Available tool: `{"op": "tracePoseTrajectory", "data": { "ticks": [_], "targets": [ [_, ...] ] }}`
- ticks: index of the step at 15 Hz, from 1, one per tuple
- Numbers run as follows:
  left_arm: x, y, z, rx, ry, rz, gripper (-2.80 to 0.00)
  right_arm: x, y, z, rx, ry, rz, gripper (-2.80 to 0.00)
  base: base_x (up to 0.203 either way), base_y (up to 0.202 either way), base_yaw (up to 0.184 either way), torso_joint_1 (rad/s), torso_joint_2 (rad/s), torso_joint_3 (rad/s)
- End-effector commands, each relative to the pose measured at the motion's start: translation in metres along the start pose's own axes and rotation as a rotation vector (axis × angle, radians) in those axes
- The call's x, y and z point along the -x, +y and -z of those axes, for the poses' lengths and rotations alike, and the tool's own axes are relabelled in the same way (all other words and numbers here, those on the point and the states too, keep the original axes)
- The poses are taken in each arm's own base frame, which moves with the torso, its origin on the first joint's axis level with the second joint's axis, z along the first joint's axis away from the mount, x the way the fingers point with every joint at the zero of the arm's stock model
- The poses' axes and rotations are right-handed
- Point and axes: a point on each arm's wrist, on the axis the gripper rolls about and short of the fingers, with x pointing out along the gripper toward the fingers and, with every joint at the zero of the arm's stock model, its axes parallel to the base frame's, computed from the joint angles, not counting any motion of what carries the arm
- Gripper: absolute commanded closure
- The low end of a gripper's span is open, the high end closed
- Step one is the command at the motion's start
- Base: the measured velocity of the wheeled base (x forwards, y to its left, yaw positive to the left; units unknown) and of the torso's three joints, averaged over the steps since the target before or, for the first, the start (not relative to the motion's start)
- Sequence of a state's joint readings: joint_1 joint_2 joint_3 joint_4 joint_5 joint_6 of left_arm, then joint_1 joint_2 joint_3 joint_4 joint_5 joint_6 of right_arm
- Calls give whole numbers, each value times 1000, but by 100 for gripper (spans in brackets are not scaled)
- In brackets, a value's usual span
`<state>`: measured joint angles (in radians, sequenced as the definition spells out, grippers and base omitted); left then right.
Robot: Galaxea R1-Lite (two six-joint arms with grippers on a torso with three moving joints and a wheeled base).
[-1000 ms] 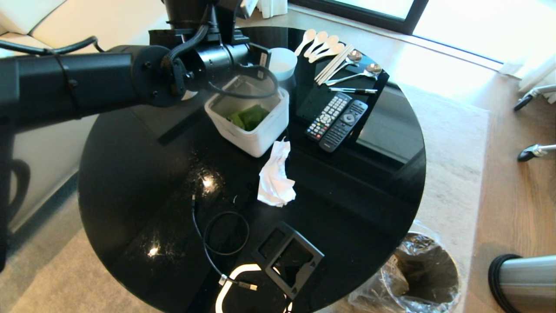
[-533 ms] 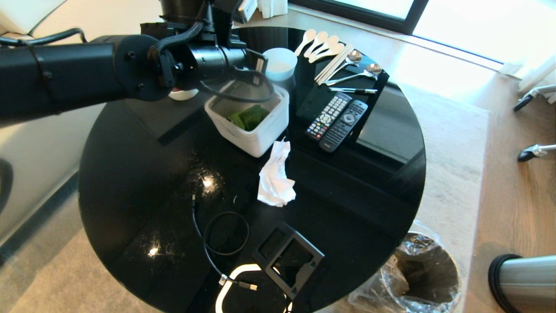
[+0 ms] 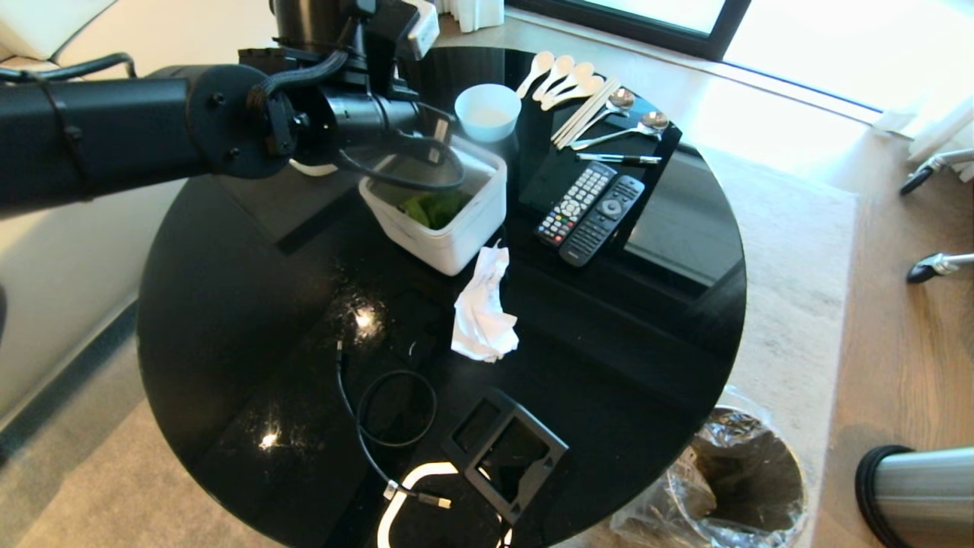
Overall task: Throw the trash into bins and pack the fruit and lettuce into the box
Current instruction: Close the lid of the desktop trash can
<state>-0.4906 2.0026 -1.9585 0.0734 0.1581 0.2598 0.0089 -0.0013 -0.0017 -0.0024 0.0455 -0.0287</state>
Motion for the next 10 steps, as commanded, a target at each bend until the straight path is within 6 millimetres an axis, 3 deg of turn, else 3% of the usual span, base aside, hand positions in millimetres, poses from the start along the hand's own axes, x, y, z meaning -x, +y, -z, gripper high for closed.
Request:
{"op": "tracePoseTrajectory", "data": {
  "ticks": [1, 10],
  "targets": [
    [0, 6, 2, 0, 10, -16, 0, 0, 0, 0, 0, 2, -1, 0, 0, 0, 0, 0, 0, 0],
    [2, 5, 17, -2, 68, -2, 0, 0, 0, 0, 0, 1, -1, 0, 0, 0, 0, 0, 0, 0]
  ]
}}
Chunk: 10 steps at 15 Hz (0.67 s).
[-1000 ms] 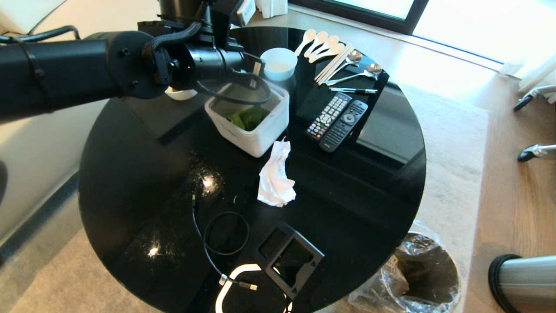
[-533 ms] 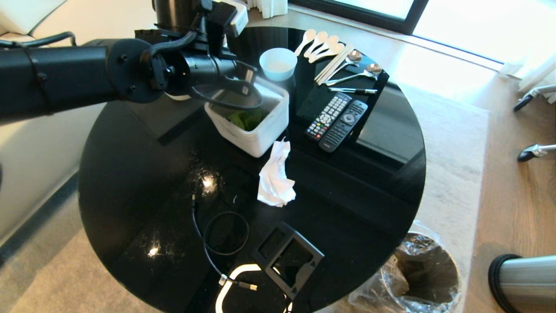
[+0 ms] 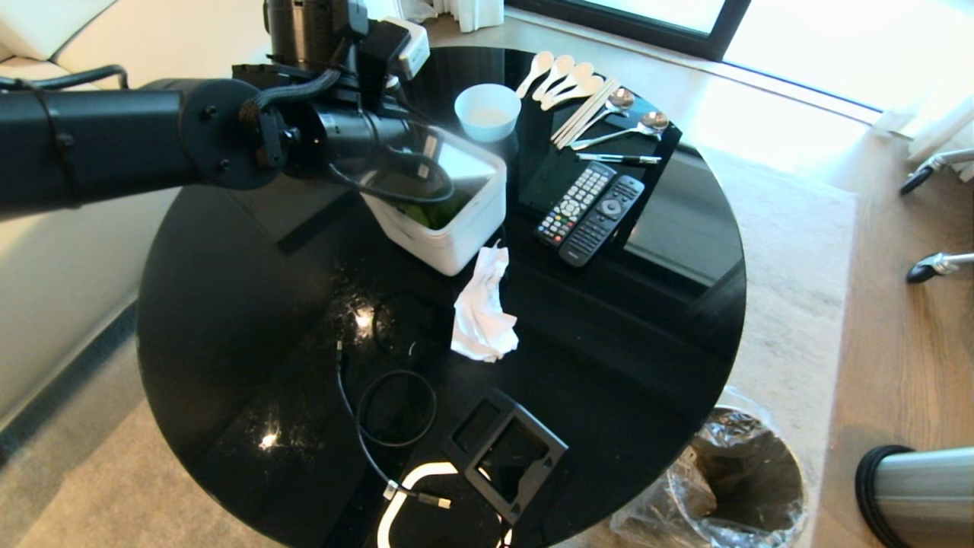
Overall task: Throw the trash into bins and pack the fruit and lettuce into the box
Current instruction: Close the lid of the desktop trash can
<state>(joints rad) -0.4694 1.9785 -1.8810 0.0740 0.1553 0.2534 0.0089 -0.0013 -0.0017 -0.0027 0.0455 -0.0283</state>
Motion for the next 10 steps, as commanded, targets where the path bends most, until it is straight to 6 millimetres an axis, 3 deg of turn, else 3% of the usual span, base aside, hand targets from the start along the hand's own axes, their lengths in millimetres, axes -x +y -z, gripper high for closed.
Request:
{"op": "tracePoseTrajectory", "data": {
  "ticks": [1, 10],
  "targets": [
    [1, -1, 6, -5, 25, 5, 0, 0, 0, 0, 1, 1, -1, 0, 0, 0, 0, 0, 0, 0],
    [2, -4, 29, -20, 111, 20, 0, 0, 0, 0, 1, 1, -1, 0, 0, 0, 0, 0, 0, 0]
  ]
}}
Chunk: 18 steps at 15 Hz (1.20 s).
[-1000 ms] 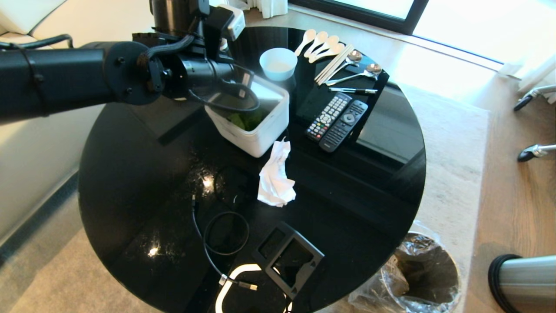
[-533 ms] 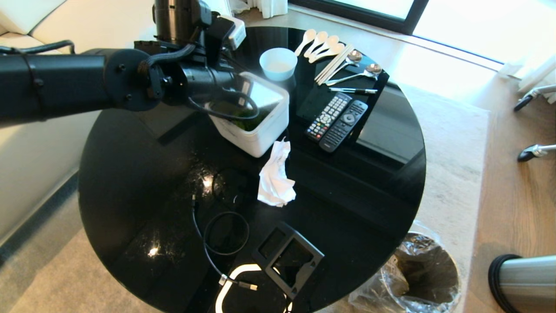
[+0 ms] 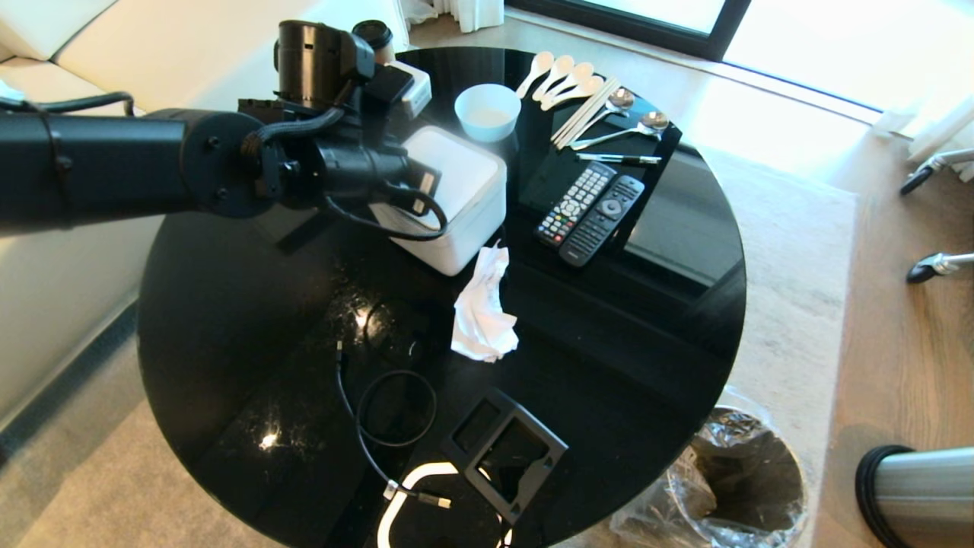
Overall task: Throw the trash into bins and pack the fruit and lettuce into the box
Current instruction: Close the lid of the desktop trash can
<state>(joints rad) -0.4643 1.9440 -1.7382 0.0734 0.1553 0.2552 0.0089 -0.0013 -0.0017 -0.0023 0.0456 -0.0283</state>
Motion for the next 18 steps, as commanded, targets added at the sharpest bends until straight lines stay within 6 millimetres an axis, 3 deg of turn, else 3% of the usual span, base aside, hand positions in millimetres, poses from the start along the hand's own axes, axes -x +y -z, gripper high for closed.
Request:
{"op": "tracePoseTrajectory", "data": {
  "ticks": [1, 11, 18],
  "targets": [
    [-1, 1, 2, -2, 9, -4, 0, 0, 0, 0, 1, 1, -1, 0, 0, 0, 0, 0, 0, 0],
    [-5, -2, 19, -10, 67, 11, 0, 0, 0, 0, 1, 2, -1, 0, 0, 0, 0, 0, 0, 0],
    [19, 3, 0, -5, 2, 3, 0, 0, 0, 0, 1, 1, -1, 0, 0, 0, 0, 0, 0, 0]
  ]
}}
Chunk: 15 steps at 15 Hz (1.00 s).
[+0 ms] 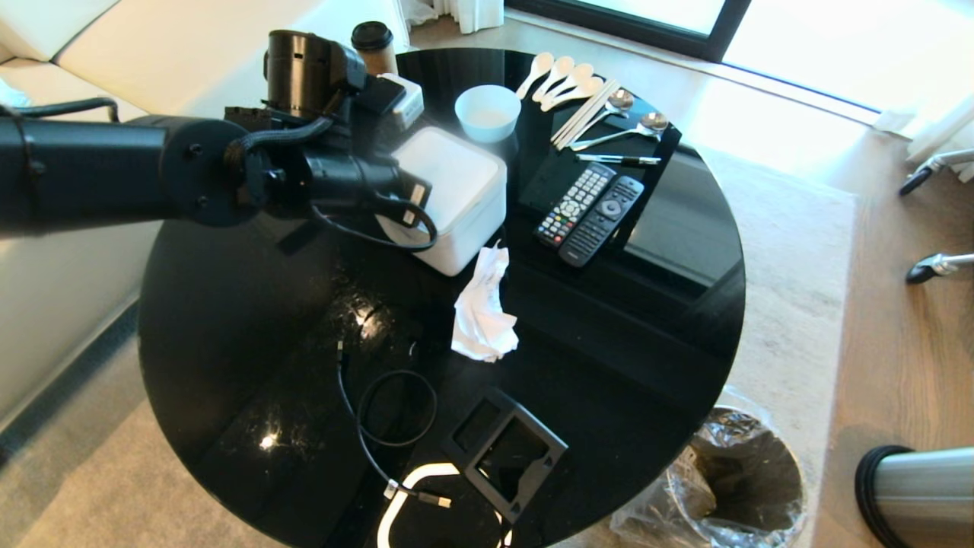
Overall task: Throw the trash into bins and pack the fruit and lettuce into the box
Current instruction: Close the lid of the desktop trash can, then grab a tissue
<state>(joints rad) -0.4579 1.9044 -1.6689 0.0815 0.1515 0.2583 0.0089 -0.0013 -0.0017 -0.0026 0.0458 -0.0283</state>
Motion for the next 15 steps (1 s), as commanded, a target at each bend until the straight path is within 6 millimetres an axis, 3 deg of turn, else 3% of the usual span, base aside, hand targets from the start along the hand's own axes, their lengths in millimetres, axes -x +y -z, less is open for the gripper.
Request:
{"op": "tracePoseTrajectory", "data": {
  "ticks": [1, 5, 9, 15],
  "targets": [
    [18, 3, -13, 4, -54, -7, 0, 0, 0, 0, 1, 1, -1, 0, 0, 0, 0, 0, 0, 0],
    [51, 11, -28, 14, -124, -18, 0, 0, 0, 0, 1, 1, -1, 0, 0, 0, 0, 0, 0, 0],
    [92, 18, -31, 20, -164, -25, 0, 0, 0, 0, 1, 1, -1, 0, 0, 0, 0, 0, 0, 0],
    [163, 22, -3, 26, -170, -23, 0, 0, 0, 0, 1, 1, -1, 0, 0, 0, 0, 0, 0, 0]
  ]
}}
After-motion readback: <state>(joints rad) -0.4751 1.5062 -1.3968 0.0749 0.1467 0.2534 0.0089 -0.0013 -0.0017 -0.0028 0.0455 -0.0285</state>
